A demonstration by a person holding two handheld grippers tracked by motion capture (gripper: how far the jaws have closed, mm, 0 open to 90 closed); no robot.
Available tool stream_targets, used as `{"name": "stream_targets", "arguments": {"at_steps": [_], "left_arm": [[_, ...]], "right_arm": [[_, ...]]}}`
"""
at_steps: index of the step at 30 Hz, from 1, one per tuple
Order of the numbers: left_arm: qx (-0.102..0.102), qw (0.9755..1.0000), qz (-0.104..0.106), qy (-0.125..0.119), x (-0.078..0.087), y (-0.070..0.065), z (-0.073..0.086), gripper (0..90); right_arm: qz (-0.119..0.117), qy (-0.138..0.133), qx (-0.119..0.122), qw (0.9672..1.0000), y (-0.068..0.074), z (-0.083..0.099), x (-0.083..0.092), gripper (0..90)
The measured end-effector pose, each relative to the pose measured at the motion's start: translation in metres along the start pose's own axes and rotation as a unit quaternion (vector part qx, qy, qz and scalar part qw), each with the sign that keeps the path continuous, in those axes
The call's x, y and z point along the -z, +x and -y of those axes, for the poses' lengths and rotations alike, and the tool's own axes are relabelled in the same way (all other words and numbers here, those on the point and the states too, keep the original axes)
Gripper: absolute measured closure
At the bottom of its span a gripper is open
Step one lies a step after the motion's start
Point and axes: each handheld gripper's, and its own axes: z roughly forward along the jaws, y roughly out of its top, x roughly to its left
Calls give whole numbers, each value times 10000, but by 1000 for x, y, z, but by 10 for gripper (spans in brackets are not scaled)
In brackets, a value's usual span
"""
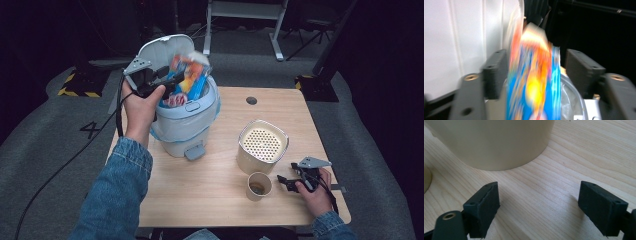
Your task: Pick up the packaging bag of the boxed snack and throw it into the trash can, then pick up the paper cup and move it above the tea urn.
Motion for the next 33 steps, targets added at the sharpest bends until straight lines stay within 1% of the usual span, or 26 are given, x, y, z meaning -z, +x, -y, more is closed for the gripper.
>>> {"name": "stream_targets", "arguments": {"at_steps": [2, 4, 5, 8, 10, 12, 13, 14, 17, 21, 23, 27, 29, 31, 32, 33], "left_arm": [[-102, 9999, -22, 79, 5, -1, -1, 331], [-159, 9998, -22, 104, 10, -2, -2, 315], [-240, 9995, 20, 180, 15, -4, -2, 317], [-432, 9985, 50, 334, 23, -8, 0, 323], [-525, 9976, 102, 446, 29, -11, 3, 323], [-562, 9969, 212, 510, 38, -15, 6, 324], [-591, 9962, 283, 577, 46, -17, 8, 327], [-591, 9962, 283, 577, 46, -17, 8, 328], [-688, 9948, 385, 637, 58, -21, 12, 332], [-798, 9923, 527, 782, 71, -27, 21, 334], [-858, 9910, 603, 835, 76, -30, 25, 340], [-986, 9885, 684, 925, 84, -34, 34, 339], [-1012, 9873, 758, 962, 89, -36, 42, 339], [-1017, 9868, 792, 976, 92, -37, 49, 339], [-1032, 9861, 820, 1011, 93, -38, 54, 338], [-1068, 9846, 857, 1088, 94, -38, 61, 337]], "right_arm": [[0, 0, -4, 10000, 0, 0, 0, 175], [0, 0, -4, 10000, 0, 0, 0, 175], [-1, 0, -4, 10000, 0, 0, 0, 175], [0, 1, -4, 10000, 0, 0, 0, 175], [-1, 1, -5, 10000, 0, 0, 0, 175], [0, 3, -9, 10000, 0, 0, 0, 175], [0, 4, -10, 10000, 0, 0, 0, 175], [0, 4, -10, 10000, 0, 0, 0, 175], [0, 4, -9, 10000, 0, 0, 0, 175], [2, 6, -6, 10000, 0, 0, 0, 175], [4, 5, -4, 10000, 0, 0, 0, 175], [38, 11, -39, 10000, 1, 0, 0, 174], [89, 11, -69, 9999, 2, 0, 1, 175], [79, 0, -54, 10000, 3, 1, 2, 176], [68, 1, -62, 10000, 3, 2, 3, 181], [33, -5, -63, 10000, 4, 4, 5, 205]]}}
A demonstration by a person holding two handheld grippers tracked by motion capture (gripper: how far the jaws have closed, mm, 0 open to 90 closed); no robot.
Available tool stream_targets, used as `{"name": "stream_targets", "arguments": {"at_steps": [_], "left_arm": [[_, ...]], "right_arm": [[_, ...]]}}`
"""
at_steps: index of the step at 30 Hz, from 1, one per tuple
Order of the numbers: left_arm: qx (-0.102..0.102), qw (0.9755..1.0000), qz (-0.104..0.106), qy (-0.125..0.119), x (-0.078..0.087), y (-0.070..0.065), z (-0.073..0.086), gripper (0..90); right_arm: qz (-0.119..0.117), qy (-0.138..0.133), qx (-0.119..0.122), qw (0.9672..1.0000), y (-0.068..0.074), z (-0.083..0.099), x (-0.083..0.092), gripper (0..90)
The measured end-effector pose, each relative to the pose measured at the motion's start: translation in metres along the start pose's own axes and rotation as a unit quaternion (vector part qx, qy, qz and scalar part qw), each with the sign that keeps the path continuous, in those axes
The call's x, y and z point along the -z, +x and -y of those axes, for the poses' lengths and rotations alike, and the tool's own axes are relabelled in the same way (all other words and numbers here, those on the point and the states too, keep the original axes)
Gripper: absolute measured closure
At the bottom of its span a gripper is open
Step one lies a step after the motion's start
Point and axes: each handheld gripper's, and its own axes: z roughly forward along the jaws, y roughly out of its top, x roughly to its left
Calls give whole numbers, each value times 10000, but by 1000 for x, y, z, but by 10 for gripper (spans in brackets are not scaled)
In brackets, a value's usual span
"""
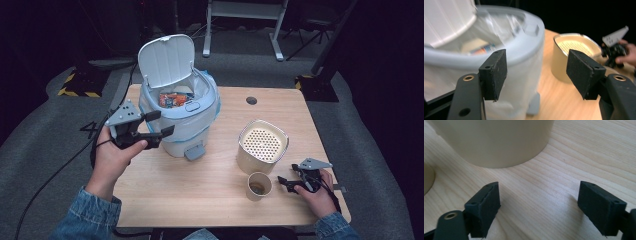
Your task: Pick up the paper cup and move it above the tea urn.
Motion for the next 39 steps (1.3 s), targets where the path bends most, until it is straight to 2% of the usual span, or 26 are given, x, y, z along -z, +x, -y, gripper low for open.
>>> {"name": "stream_targets", "arguments": {"at_steps": [6, 9, 13, 16, 17, 19, 21, 29, 30, 32, 33, 34, 35, 37, 38, 39], "left_arm": [[-106, 9991, 44, 419, -6, -7, 33, 336], [-112, 9990, 30, 429, -9, -9, 50, 339], [50, 9989, 47, 467, -13, -7, 68, 339], [250, 9985, 64, 481, -17, -5, 84, 338], [314, 9977, 87, 593, -20, -4, 88, 337], [281, 9968, -25, 752, -22, -1, 96, 334], [398, 9956, -13, 848, -25, 1, 103, 331], [353, 9907, -171, 1304, -38, 5, 130, 332], [379, 9897, -208, 1362, -40, 5, 133, 331], [294, 9855, -311, 1639, -42, 5, 137, 316], [262, 9844, -333, 1706, -43, 5, 138, 315], [250, 9846, -341, 1697, -44, 5, 140, 316], [333, 9850, -277, 1671, -46, 5, 143, 322], [391, 9830, -247, 1774, -49, 5, 149, 323], [367, 9807, -280, 1901, -52, 5, 153, 323], [352, 9795, -300, 1959, -53, 6, 155, 322]], "right_arm": [[-98, 75, 73, 9999, 2, 3, 8, 247], [-255, 84, 141, 9995, 5, 4, 14, 269], [-430, 153, 200, 9988, 10, 4, 21, 277], [-525, 128, 282, 9981, 16, 4, 26, 277], [-548, 112, 319, 9979, 19, 4, 28, 274], [-588, 82, 382, 9975, 22, 4, 30, 274], [-673, 42, 462, 9967, 27, 3, 33, 280], [-886, -107, 685, 9937, 42, 0, 41, 287], [-905, -132, 686, 9934, 44, 0, 41, 288], [-975, -178, 700, 9926, 47, -1, 43, 286], [-1015, -210, 735, 9919, 49, -1, 43, 279], [-1057, -215, 739, 9914, 51, -2, 43, 277], [-1094, -224, 760, 9908, 53, -2, 43, 274], [-1160, -255, 808, 9896, 57, -3, 43, 256], [-1192, -271, 830, 9890, 58, -4, 42, 246], [-1235, -292, 858, 9882, 61, -4, 41, 239]]}}
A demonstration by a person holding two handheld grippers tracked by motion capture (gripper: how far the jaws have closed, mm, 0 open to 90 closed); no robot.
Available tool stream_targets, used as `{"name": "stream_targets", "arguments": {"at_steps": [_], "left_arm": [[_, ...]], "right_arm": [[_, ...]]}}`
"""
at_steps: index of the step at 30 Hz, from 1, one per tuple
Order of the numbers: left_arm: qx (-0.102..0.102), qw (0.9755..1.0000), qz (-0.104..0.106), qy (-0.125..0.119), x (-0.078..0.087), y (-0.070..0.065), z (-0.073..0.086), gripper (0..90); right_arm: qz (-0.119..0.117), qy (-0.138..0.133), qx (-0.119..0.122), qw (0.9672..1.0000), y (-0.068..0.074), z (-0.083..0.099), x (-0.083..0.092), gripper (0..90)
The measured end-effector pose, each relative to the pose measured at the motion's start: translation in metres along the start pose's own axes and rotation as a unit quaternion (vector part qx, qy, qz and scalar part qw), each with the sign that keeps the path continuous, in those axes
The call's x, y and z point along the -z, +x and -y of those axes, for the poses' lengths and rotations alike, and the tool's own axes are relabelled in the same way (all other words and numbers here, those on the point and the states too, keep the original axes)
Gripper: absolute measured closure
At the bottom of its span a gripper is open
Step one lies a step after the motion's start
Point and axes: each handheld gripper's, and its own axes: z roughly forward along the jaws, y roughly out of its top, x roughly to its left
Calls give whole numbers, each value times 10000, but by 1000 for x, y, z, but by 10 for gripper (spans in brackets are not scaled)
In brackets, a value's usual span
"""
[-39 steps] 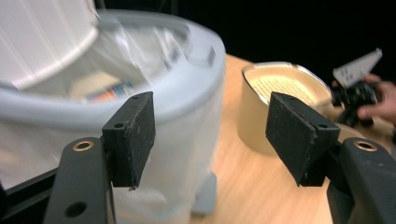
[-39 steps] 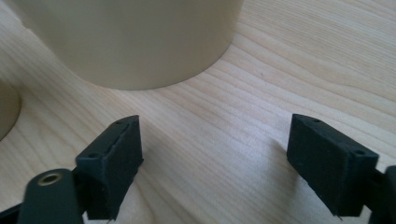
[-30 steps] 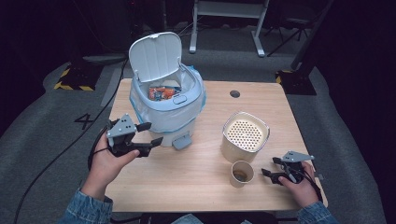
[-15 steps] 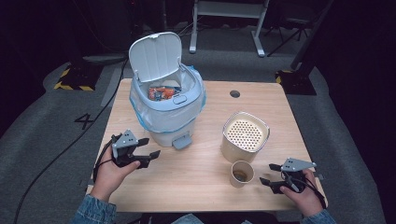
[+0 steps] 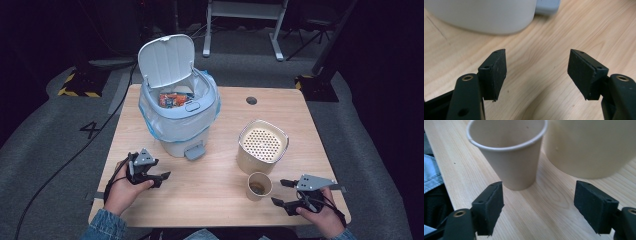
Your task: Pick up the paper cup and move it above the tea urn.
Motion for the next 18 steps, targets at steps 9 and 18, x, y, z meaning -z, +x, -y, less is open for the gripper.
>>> {"name": "stream_targets", "arguments": {"at_steps": [9, 18], "left_arm": [[57, 9993, -60, 368, -13, 2, 11, 302], [8, 10000, -48, 23, -20, 5, 20, 232]], "right_arm": [[-249, -178, 147, 9994, 14, -9, -19, 209], [-281, -469, 80, 9985, 20, -13, -42, 235]]}}
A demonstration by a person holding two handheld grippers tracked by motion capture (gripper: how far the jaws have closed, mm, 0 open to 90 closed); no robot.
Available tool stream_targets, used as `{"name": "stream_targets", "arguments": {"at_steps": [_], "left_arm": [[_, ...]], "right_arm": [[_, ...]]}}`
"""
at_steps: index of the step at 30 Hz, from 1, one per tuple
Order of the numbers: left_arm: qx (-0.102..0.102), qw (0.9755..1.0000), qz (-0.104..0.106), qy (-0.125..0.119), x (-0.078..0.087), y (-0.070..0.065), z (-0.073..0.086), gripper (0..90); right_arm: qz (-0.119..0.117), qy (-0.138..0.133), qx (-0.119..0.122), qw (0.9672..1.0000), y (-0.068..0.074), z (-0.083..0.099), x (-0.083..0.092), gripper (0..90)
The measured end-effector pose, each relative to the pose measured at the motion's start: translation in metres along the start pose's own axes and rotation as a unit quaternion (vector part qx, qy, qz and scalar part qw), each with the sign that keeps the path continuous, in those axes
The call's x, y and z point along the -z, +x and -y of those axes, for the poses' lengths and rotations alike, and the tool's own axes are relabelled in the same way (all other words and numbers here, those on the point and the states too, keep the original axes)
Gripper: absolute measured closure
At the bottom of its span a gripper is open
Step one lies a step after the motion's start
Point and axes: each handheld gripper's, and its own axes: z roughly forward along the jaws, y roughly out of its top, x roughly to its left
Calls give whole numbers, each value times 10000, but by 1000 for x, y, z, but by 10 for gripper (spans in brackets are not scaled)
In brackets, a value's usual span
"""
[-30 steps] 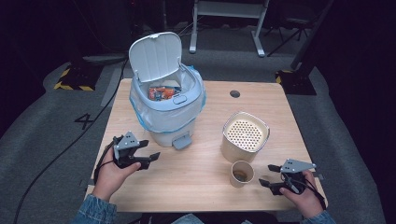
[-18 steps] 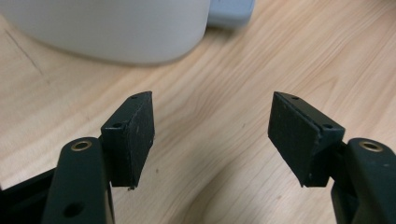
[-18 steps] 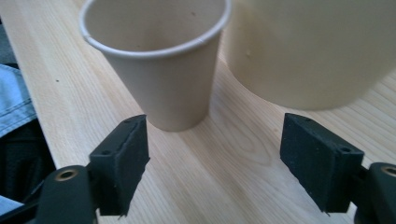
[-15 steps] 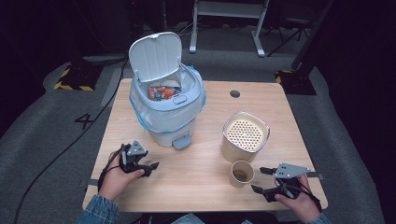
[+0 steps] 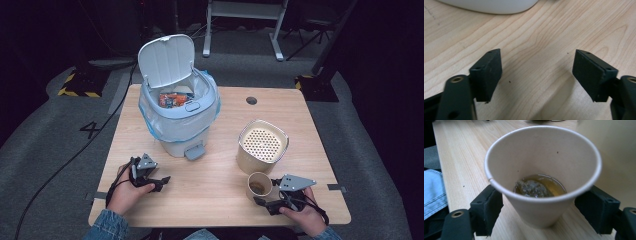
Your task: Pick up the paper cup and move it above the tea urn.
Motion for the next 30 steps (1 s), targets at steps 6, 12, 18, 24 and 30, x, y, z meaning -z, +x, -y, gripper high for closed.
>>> {"name": "stream_targets", "arguments": {"at_steps": [6, 12, 18, 24, 30], "left_arm": [[-89, 9999, -86, 41, -1, -3, 0, 221], [-88, 9999, -85, 40, -1, -2, 0, 220], [-92, 9999, -102, 50, -2, -3, -1, 217], [-63, 9999, -151, 46, -2, -4, -2, 217], [-51, 9999, -155, 45, -2, -4, -2, 217]], "right_arm": [[86, -148, 67, 9998, 2, 3, -10, 283], [20, -163, 150, 9998, 0, 2, -8, 310], [-117, -290, 398, 9987, 4, -5, 1, 318], [-289, -341, 432, 9981, 7, -20, 15, 320], [-391, -415, 395, 9976, 6, -40, 31, 322]]}}
